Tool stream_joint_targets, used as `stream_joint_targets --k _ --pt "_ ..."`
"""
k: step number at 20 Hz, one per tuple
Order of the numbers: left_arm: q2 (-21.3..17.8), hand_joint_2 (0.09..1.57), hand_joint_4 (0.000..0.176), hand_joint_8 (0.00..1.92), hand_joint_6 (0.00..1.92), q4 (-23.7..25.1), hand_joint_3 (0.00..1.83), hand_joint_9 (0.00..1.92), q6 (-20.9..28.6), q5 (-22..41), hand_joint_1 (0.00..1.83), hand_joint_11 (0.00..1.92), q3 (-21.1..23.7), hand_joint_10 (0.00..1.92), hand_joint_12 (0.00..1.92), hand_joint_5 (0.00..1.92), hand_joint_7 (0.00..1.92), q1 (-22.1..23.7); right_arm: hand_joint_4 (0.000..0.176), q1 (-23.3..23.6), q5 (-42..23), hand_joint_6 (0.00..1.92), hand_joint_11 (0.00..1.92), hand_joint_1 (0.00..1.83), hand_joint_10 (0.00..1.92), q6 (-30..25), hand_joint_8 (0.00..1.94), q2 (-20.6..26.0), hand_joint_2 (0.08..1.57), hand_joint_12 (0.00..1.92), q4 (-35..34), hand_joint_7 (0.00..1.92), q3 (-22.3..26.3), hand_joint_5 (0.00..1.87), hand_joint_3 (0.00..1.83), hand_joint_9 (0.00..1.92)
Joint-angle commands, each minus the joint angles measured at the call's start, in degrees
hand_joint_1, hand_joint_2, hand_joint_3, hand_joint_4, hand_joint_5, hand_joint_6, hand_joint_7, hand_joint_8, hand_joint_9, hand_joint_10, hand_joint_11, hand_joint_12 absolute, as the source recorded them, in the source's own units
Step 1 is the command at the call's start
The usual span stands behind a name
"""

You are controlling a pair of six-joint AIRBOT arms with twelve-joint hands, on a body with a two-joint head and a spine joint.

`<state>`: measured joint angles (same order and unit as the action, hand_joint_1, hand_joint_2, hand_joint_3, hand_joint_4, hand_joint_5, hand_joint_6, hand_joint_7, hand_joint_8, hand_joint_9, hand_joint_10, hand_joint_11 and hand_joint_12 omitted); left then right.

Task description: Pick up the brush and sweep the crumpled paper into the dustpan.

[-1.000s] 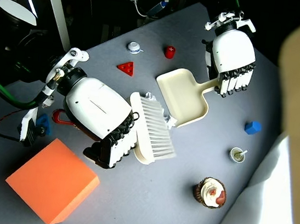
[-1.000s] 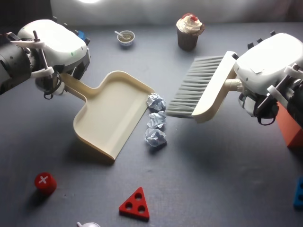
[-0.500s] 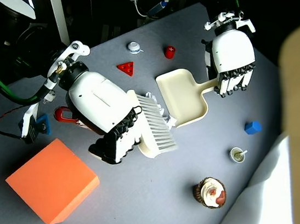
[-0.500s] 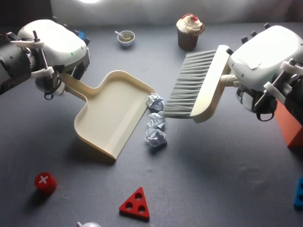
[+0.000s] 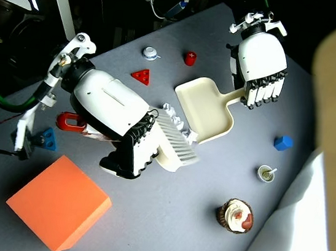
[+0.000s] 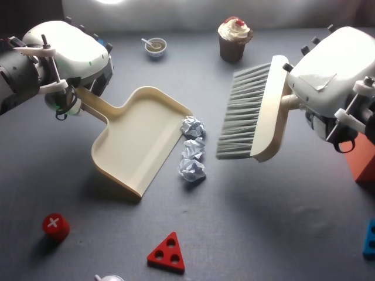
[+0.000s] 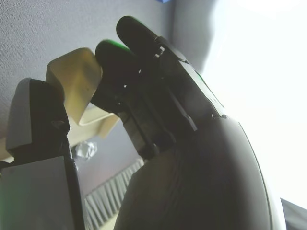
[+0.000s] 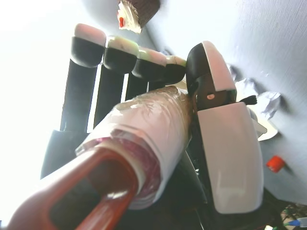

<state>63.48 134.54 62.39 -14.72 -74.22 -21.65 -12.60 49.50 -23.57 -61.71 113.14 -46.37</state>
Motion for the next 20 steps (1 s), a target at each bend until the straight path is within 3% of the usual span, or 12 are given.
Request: stream_joint_targets --k 1,2,3,4,8,9,16,17,18,20 --pt "-0.14 1.09 0.000 0.73 1.02 1.61 0.00 1.12 -0.49 -5.19 1.25 0.79 -0.14 0.10 0.78 1.04 1.06 0.57 0.000 1.15 4.10 1.92 0.93 1.15 1.92 1.61 1.94 0.88 1.31 1.92 5.10 0.89 0.34 0.74 0.00 0.91" --pt "-0.14 1.08 0.000 0.67 1.02 1.61 0.02 0.97 -0.49 -5.19 1.35 0.79 -0.13 0.93 0.78 1.01 1.06 0.56 0.000 1.59 4.10 1.92 0.94 1.16 1.92 3.17 1.94 1.22 1.31 1.92 5.09 0.89 0.83 0.75 0.00 0.91" --pt "-0.14 1.08 0.000 0.67 1.02 1.61 0.02 0.97 -0.49 -5.19 1.35 0.79 -0.16 0.93 0.78 1.01 1.06 0.55 0.000 2.00 4.10 1.92 0.94 1.16 1.92 4.54 1.94 1.57 1.31 1.92 4.99 0.89 1.29 0.75 0.00 0.91" --pt "-0.14 1.08 0.000 0.71 1.02 1.61 0.01 1.06 -0.49 -5.19 1.25 0.77 -0.21 0.22 0.80 1.03 1.07 0.56 0.009 2.40 4.10 1.92 0.94 1.15 1.92 5.48 1.94 1.86 1.32 1.92 4.29 0.87 1.59 0.73 0.00 0.90" --pt "-0.14 1.08 0.000 0.70 1.00 1.65 0.00 1.15 -0.49 -5.19 1.25 0.80 -0.29 0.02 0.77 1.05 1.08 0.58 0.006 4.17 3.10 1.92 0.95 1.15 1.92 10.35 1.94 3.38 1.32 1.92 -0.60 0.87 2.65 0.75 0.00 0.89" --pt "-0.14 1.09 0.000 0.74 1.01 1.65 0.00 1.14 -0.49 -5.19 1.25 0.78 -0.27 0.00 0.78 1.05 1.05 0.58 0.017 4.60 2.56 1.92 0.93 1.16 1.92 11.59 1.94 3.97 1.31 1.92 -1.62 0.85 3.13 0.73 0.00 0.87" --pt "-0.14 1.08 0.000 0.71 1.00 1.66 0.00 1.16 -0.49 -5.20 1.25 0.78 -0.36 0.01 0.79 1.05 1.08 0.60 0.022 5.81 -1.59 1.92 0.94 1.17 1.92 18.97 1.94 5.77 1.32 1.92 -10.86 0.87 5.50 0.74 0.00 0.89" --pt "-0.14 1.09 0.000 0.66 1.01 1.67 0.00 0.97 -0.49 -5.20 1.35 0.77 -0.38 0.92 0.82 1.02 1.06 0.61 0.021 5.81 -1.99 1.92 0.94 1.18 1.92 19.32 1.94 5.77 1.31 1.92 -11.26 0.87 5.54 0.75 0.00 0.89" --pt "-0.14 1.09 0.000 0.66 1.01 1.70 0.00 0.97 -0.49 -5.20 1.35 0.77 -0.42 0.92 0.82 1.02 1.06 0.62 0.021 5.81 -2.18 1.92 0.94 1.18 1.92 19.47 1.94 5.62 1.31 1.92 -11.57 0.87 5.27 0.75 0.00 0.89" --pt "-0.13 1.11 0.000 0.73 1.09 1.70 0.00 0.91 -0.49 -5.20 1.37 0.79 -0.47 1.18 0.81 0.97 1.01 0.62 0.018 5.80 -2.40 1.92 0.97 1.17 1.92 19.56 1.94 4.34 1.32 1.92 -11.56 0.90 4.35 0.75 0.00 0.93"
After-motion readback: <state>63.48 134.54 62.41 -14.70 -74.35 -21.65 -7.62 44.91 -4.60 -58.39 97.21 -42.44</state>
